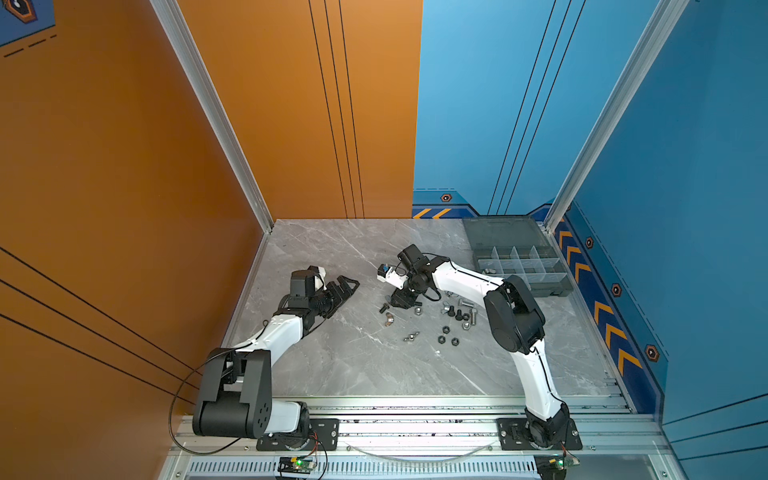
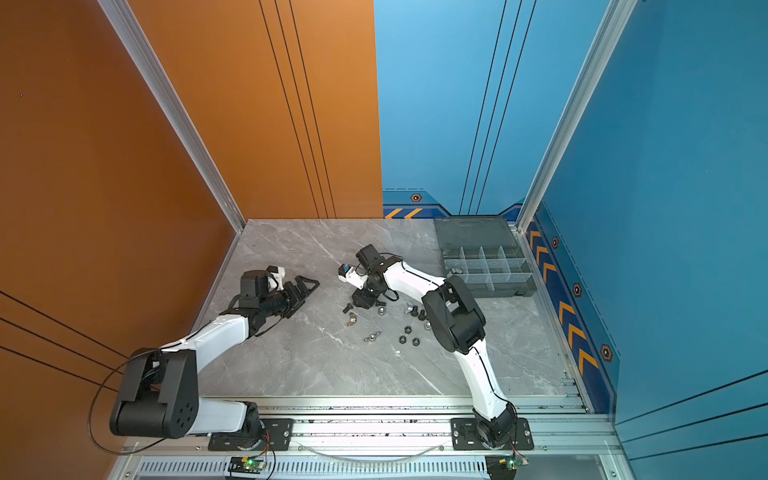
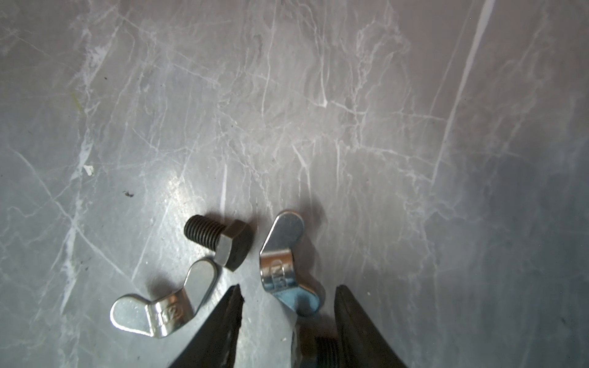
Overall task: Sort the screws and nuts into containers
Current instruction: 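Move the right gripper back to the pile and grasp another wing nut, then carry the second wing nut with the right gripper to the box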
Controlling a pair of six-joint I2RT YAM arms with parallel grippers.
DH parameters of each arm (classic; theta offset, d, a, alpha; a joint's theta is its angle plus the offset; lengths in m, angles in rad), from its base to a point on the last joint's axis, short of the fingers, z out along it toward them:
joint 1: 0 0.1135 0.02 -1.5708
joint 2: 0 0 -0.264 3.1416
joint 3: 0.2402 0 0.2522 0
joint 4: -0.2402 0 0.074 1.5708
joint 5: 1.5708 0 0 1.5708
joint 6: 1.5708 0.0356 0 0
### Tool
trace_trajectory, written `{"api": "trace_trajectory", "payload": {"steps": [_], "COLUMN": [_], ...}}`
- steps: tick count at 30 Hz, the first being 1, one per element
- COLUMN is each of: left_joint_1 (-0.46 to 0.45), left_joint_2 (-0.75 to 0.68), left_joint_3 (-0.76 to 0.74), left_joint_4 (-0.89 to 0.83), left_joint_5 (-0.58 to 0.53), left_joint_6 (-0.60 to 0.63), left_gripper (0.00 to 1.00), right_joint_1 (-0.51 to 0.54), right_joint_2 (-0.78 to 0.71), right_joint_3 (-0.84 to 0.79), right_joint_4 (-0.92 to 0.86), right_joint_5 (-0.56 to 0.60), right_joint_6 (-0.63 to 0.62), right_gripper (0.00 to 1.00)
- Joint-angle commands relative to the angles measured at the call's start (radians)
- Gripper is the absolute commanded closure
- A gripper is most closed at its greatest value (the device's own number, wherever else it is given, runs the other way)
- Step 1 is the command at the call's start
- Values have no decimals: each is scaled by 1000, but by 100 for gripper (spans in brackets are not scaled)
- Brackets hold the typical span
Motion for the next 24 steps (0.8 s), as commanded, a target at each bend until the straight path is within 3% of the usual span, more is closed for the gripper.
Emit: {"api": "trace_trajectory", "payload": {"steps": [1, 24], "left_joint_1": [7, 8], "left_joint_2": [1, 32], "left_joint_3": [-11, -7], "left_joint_4": [-1, 14], "left_joint_5": [15, 25], "left_joint_6": [3, 0], "left_gripper": [2, 2], "right_joint_1": [13, 16], "right_joint_2": [29, 76], "right_joint_3": [30, 40], "right_joint_4": [-24, -26], "right_joint_5": [18, 20], "right_joint_6": [-14, 5], "right_gripper": [51, 63]}}
